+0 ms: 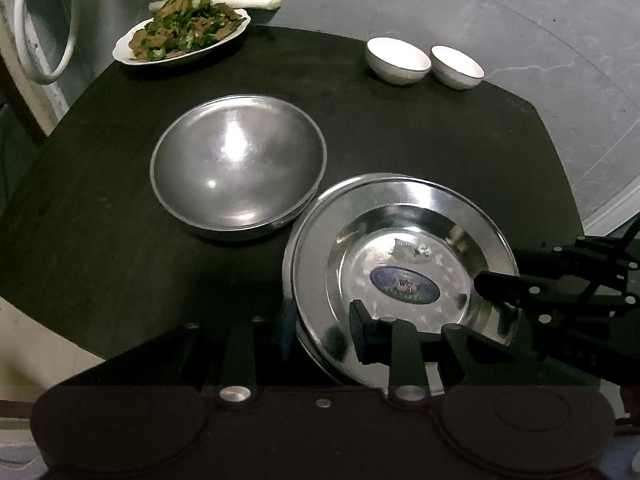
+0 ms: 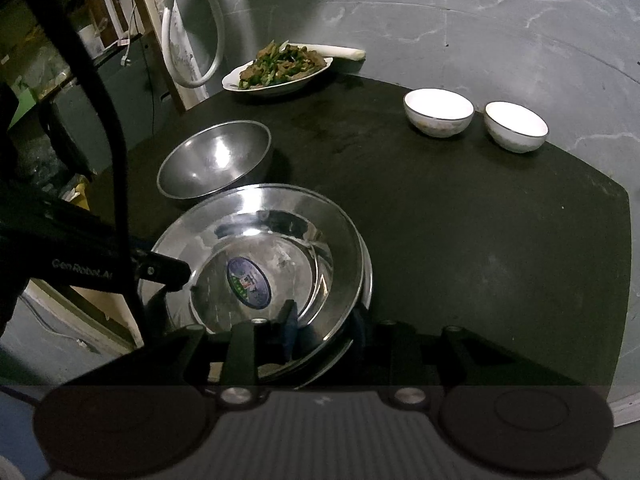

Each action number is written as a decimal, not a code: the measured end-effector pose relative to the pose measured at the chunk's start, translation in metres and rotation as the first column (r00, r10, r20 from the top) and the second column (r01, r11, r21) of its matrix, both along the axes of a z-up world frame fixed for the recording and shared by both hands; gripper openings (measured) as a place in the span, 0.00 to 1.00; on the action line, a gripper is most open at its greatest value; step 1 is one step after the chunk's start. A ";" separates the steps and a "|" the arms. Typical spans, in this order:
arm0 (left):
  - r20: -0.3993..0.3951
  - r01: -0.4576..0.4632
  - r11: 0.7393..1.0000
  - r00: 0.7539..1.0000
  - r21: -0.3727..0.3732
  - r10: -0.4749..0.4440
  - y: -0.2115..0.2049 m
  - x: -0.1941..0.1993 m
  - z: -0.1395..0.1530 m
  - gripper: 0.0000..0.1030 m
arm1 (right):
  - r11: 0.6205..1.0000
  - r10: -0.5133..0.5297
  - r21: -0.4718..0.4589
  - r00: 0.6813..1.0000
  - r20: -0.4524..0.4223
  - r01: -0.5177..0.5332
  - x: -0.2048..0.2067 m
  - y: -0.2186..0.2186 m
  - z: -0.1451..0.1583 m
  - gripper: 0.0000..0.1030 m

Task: Organize plates and bowls
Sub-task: 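Open the left tool to release the stacked plate, then move the left tool to the steel bowl and grasp its rim, then lift the steel bowl with the left tool and set it beside the plates, then open the left tool to release the steel bowl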

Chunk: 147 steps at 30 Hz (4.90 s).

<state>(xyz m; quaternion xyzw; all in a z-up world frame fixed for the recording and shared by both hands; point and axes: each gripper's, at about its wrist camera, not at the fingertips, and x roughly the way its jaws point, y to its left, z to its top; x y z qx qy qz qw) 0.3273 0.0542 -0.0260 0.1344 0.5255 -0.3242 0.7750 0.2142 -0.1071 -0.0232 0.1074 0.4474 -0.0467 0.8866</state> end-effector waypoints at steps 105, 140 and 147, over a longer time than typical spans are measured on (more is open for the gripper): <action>-0.114 0.048 0.975 0.991 -0.218 -0.074 -0.150 -0.023 0.003 0.16 | 0.898 -0.427 0.128 0.904 0.023 0.421 -0.048 -0.128 0.016 0.16; -0.055 0.033 0.998 0.998 -0.048 -0.036 -0.150 -0.055 0.031 0.72 | 0.906 -0.325 0.269 0.944 -0.054 0.327 -0.093 -0.150 0.004 0.52; 0.049 -0.022 0.997 0.998 -0.076 0.025 -0.154 -0.049 0.059 0.99 | 0.901 -0.371 0.251 0.928 0.025 0.354 -0.103 -0.160 0.015 0.88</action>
